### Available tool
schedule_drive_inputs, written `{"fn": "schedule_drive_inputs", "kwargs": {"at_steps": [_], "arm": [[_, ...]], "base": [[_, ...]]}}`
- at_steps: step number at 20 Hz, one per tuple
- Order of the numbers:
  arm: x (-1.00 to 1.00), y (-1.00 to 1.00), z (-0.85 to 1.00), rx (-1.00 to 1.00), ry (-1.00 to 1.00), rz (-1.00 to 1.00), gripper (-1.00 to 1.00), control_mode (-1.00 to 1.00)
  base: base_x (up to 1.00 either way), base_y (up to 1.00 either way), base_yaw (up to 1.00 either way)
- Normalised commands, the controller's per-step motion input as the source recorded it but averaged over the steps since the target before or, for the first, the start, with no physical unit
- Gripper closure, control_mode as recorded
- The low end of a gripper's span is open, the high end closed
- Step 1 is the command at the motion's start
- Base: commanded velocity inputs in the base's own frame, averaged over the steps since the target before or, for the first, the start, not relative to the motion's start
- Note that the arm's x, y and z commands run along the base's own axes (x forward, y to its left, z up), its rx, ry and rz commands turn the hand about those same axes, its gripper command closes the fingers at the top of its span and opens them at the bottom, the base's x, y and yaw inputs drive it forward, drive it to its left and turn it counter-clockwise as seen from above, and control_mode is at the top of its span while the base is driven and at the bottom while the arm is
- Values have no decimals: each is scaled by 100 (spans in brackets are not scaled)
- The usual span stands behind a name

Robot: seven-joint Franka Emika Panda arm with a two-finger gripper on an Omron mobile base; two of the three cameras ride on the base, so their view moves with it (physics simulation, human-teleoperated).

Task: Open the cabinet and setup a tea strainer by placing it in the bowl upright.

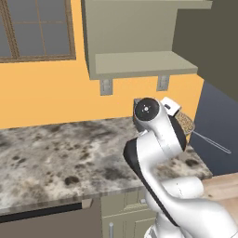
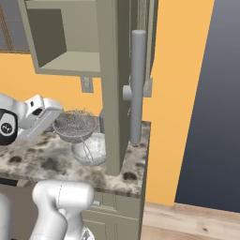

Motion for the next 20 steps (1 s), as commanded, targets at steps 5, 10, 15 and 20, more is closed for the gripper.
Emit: {"fn": "schedule_drive_inputs", "kwargs": {"at_steps": [5,10,15,20], "arm": [[6,-2,-55,0,8,1,100,-100],[4,0,-30,0,3,1,100,-100],[29,0,-31,0,2,0,100,-100],[20,0,-18,0,1,0,100,-100]], "base": [[0,0,0],[0,0,0],[0,0,0],[0,0,0]]}}
